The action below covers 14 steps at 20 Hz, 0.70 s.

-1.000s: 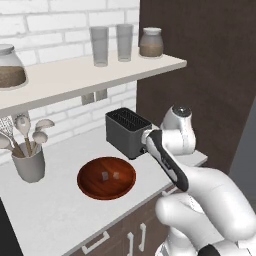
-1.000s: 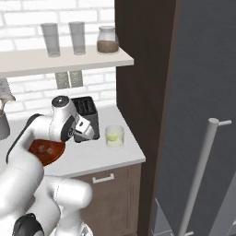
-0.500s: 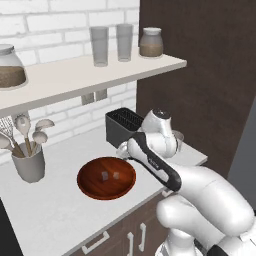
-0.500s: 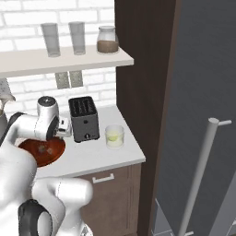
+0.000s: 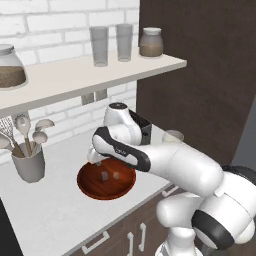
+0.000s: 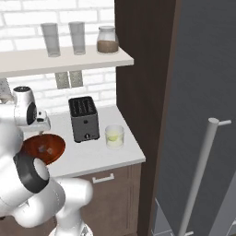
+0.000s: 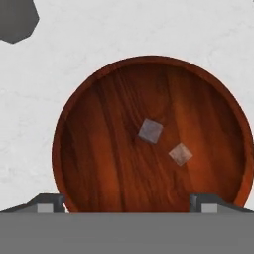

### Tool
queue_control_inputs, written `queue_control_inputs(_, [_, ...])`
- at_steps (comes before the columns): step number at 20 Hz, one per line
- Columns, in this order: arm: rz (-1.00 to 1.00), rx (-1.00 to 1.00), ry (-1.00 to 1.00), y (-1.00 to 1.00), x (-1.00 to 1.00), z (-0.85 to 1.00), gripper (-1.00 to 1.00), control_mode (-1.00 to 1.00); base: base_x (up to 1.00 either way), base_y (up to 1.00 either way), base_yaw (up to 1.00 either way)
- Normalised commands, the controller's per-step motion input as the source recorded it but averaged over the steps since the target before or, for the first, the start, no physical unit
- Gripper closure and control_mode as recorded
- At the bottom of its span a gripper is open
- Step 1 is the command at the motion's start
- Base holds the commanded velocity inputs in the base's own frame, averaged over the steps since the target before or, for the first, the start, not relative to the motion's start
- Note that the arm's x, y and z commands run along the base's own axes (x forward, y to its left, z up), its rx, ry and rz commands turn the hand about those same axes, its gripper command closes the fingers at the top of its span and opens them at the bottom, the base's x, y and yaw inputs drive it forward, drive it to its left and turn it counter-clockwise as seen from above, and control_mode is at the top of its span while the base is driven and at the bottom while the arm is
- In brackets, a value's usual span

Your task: Grab a lemon wedge from the fridge and one ice cube from the ice bowl, and put them in the glass of lemonade.

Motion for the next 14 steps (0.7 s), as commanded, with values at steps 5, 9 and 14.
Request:
queue_control_inputs(5, [0.0,-0.02,0.0,0.01,0.0,-0.58,-1.0,-1.0,0.0,0.0,0.0])
queue_control_inputs(9, [0.0,0.0,0.0,0.0,0.12,-0.57,-1.0,-1.0,0.0,0.0,0.0])
queue_control_inputs(14, [0.0,0.0,0.03,0.0,0.35,-0.46,-1.0,-1.0,0.0,0.0,0.0])
